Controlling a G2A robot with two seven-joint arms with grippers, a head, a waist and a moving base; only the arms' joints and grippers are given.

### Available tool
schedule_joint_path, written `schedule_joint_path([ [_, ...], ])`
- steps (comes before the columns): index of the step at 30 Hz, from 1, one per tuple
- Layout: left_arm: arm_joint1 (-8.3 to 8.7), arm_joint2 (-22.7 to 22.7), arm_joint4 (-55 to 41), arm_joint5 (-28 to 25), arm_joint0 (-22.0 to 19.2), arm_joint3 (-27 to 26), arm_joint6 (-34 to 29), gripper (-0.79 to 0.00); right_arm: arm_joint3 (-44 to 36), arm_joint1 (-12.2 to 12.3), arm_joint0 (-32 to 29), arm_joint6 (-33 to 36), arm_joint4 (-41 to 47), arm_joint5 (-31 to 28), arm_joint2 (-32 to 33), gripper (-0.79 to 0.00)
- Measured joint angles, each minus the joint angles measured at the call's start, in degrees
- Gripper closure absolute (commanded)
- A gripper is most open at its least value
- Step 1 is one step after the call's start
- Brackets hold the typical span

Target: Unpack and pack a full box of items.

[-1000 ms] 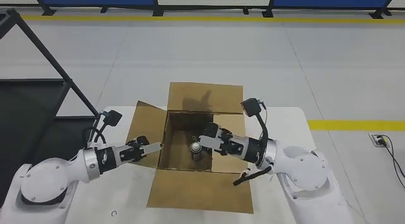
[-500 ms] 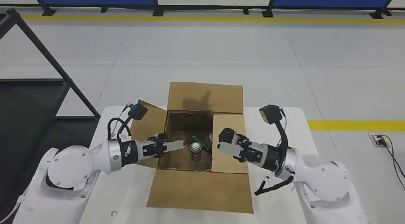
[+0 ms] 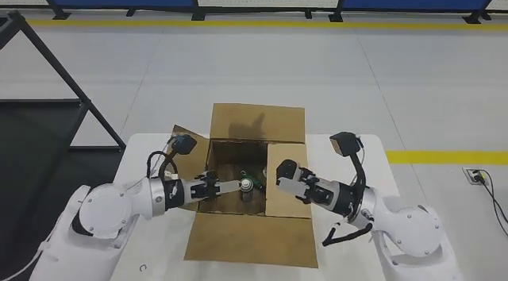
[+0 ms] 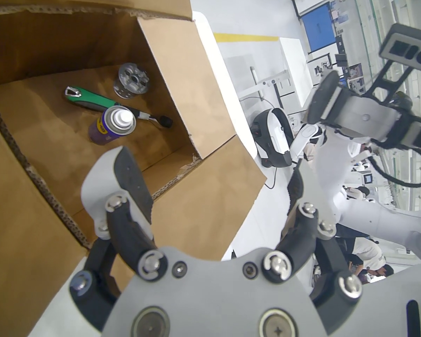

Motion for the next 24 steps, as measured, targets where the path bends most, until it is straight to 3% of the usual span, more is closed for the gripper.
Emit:
schedule_joint_path([
  [7, -2.72, 12.3, 0.7, 0.6, -7.6, 7.5, 4.1, -0.785, -2.9, 1.6, -4.5, 2.3, 2.8, -1.0, 7.8, -0.785],
  [15, -7.32, 25.0, -1.2, 1.9, -14.5, 16.9, 13.0, -0.785, -5.0, 3.2, -9.7, 4.6, 6.0, -1.5, 14.9, -0.785],
  [18, -8.26, 27.0, -0.7, 2.6, -16.1, 19.3, 13.5, -0.785, -5.1, 3.3, -10.0, 4.6, 6.0, -1.3, 15.3, -0.785],
  [24, -8.24, 26.9, -0.8, 2.6, -16.1, 19.3, 13.5, -0.785, -5.1, 3.3, -10.0, 4.6, 5.9, -1.3, 15.2, -0.785],
])
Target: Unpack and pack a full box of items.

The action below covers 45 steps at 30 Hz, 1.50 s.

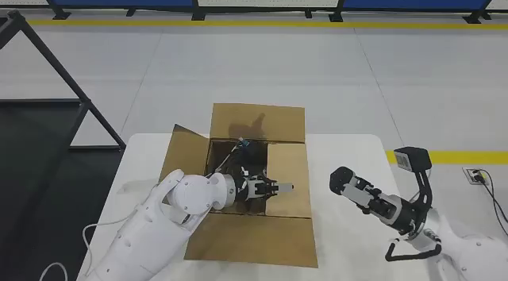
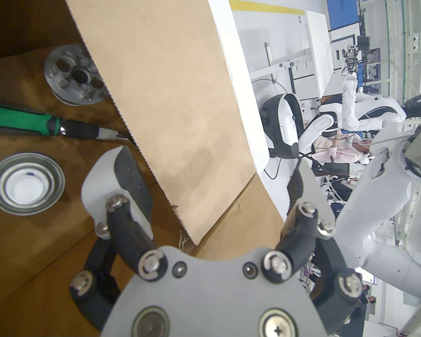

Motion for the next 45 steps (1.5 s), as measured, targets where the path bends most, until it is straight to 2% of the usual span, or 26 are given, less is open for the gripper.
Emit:
schedule_joint_path([
  [10, -0.65, -0.1, 0.1, -2.0, 1.5, -0.7, 3.9, -0.785, -0.4, 0.9, -1.7, -0.6, 1.8, -0.8, 0.6, -0.785],
  [17, -1.03, -0.7, 2.0, -2.1, 1.6, -3.3, 5.6, -0.785, -1.5, 1.8, -3.4, 0.7, 4.1, -2.4, 2.2, -0.785],
  [27, -1.4, -2.8, 2.0, -4.0, 1.5, -8.3, 7.4, -0.785, -2.6, 3.0, -3.2, 3.4, 1.4, -2.4, -0.1, -0.785],
  [31, -2.48, -1.8, 1.1, -4.4, -0.3, -7.4, 10.1, -0.785, -2.2, 3.5, -3.1, 2.9, 2.2, -2.2, 0.1, -0.785],
  [36, -4.4, 1.2, -2.0, -6.5, -3.5, -3.1, 10.6, -0.785, -2.5, 3.7, -3.4, 2.6, 2.0, -1.8, 1.0, -0.785],
  [45, -4.42, 1.2, -2.0, -6.4, -3.5, -3.0, 10.5, -0.785, -2.5, 3.7, -3.4, 2.5, 2.0, -1.8, 0.9, -0.785],
])
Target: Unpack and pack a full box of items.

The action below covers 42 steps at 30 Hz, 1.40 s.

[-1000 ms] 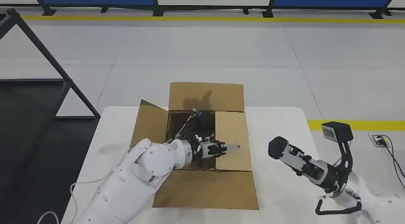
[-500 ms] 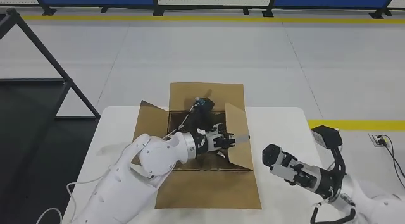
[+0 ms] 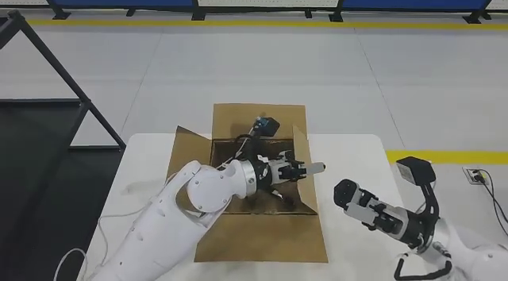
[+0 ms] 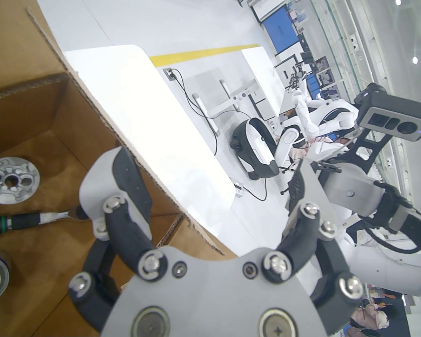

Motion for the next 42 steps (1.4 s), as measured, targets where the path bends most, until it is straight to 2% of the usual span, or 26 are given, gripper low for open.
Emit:
schedule_joint_path([
  [4, -0.13, 0.0, 0.9, 0.0, 0.6, -0.8, 0.9, -0.785, -1.0, 0.3, -1.1, -0.4, 0.0, 0.3, -0.7, -0.785],
  [10, -1.89, 2.2, 1.1, 0.8, -1.5, 0.5, 2.6, -0.785, -1.7, 1.2, -1.7, 2.8, 2.0, 0.6, 0.2, -0.785],
  [22, -8.44, 10.1, -3.2, -2.5, -8.7, 12.7, 5.6, -0.785, -2.6, 2.5, -4.5, 1.5, 0.8, 2.2, 2.3, -0.785],
  [26, -10.72, 11.6, -4.8, -4.2, -10.9, 17.0, 6.5, -0.785, -2.2, 2.9, -4.6, -1.1, -2.7, 5.3, 1.6, -0.785],
  [42, -15.6, 12.5, -5.5, -8.3, -13.7, 26.5, 5.8, -0.785, 0.0, 4.1, -3.3, -3.7, -3.9, 7.1, -0.9, -0.785],
])
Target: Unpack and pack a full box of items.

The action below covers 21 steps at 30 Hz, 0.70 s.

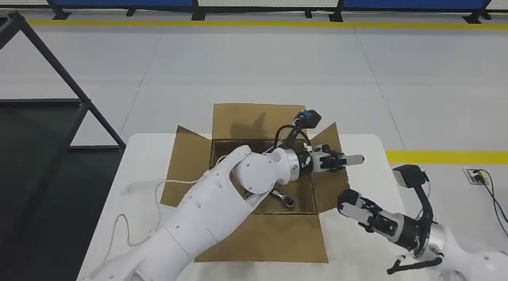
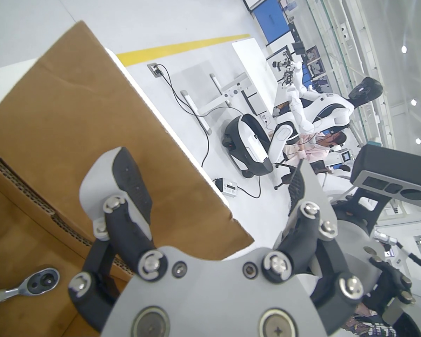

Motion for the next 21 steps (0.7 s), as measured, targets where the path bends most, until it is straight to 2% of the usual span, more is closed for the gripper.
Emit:
schedule_joint_path([
  [7, -0.5, -1.6, 1.3, -1.4, 0.1, 1.0, -0.5, -0.785, 0.5, 0.6, 0.0, -3.5, -4.8, 4.3, 0.0, -0.785],
  [10, 0.04, -2.9, 3.3, -1.7, 0.7, -0.1, -0.8, -0.785, 0.9, 0.8, 0.2, -4.5, -5.9, 5.6, 0.3, -0.785],
  [13, 1.26, -5.1, 6.0, -1.0, 2.4, -2.9, -0.6, -0.785, 1.5, 1.0, 1.0, -5.5, -6.7, 6.8, 0.0, -0.785],
  [16, 3.16, -8.6, 9.6, 0.3, 5.6, -8.2, 0.0, -0.785, 2.2, 1.2, 2.1, -6.4, -7.3, 8.1, -1.0, -0.785],
  [19, 5.62, -13.3, 14.2, 3.0, 10.5, -16.2, 0.1, -0.785, 2.7, 1.2, 3.1, -6.4, -7.1, 8.5, -2.3, -0.785],
  [21, 7.41, -17.0, 17.7, 5.4, 15.3, -23.5, -0.5, -0.785, 2.7, 1.2, 3.2, -6.4, -7.1, 8.5, -2.4, -0.785],
])
